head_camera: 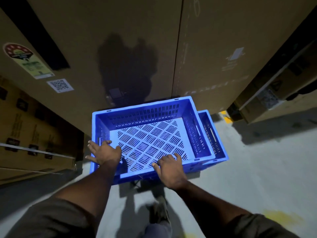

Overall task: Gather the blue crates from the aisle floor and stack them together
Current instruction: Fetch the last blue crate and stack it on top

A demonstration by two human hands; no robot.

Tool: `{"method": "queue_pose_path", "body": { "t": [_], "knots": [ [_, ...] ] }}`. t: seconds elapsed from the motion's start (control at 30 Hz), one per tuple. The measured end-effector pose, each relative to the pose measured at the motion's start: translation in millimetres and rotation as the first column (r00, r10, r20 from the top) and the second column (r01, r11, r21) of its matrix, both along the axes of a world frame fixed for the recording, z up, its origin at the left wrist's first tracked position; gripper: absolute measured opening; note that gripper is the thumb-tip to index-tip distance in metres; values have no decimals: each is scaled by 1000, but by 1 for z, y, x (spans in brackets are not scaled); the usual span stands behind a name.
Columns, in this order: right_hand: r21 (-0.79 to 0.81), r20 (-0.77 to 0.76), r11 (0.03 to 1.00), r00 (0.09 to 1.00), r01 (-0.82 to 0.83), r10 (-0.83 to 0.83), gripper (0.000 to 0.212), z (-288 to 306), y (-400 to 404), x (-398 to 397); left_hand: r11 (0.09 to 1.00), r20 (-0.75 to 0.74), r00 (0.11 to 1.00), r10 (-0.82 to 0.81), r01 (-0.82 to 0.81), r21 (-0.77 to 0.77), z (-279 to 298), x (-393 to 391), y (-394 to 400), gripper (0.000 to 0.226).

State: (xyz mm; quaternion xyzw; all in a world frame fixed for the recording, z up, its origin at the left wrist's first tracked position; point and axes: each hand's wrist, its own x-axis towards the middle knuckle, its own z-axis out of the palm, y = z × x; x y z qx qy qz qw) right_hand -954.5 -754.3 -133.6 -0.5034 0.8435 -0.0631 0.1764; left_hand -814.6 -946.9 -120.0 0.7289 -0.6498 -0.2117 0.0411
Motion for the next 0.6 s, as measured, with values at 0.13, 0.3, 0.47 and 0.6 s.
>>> {"method": "queue_pose_path", "body": {
  "t": [0.13, 0.3, 0.47, 0.6],
  "knots": [
    [-35, -19, 999, 999, -39, 38, 59, 0, 3, -6, 964, 88, 971, -220, 231, -134, -6, -14, 27, 49],
    [-120, 94, 993, 995, -14, 26, 65, 7, 2, -9, 781, 194, 793, -577, 605, -153, -26, -47, 111, 41],
    [-233, 217, 972, 975, 3, 49, 72, 12, 10, -18, 834, 284, 831, -479, 532, -150, -36, -55, 147, 52],
    [-291, 208, 956, 972, -41, 105, 66, 8, 17, -25, 811, 335, 816, -471, 550, -200, -36, -58, 146, 58]
  ]
}}
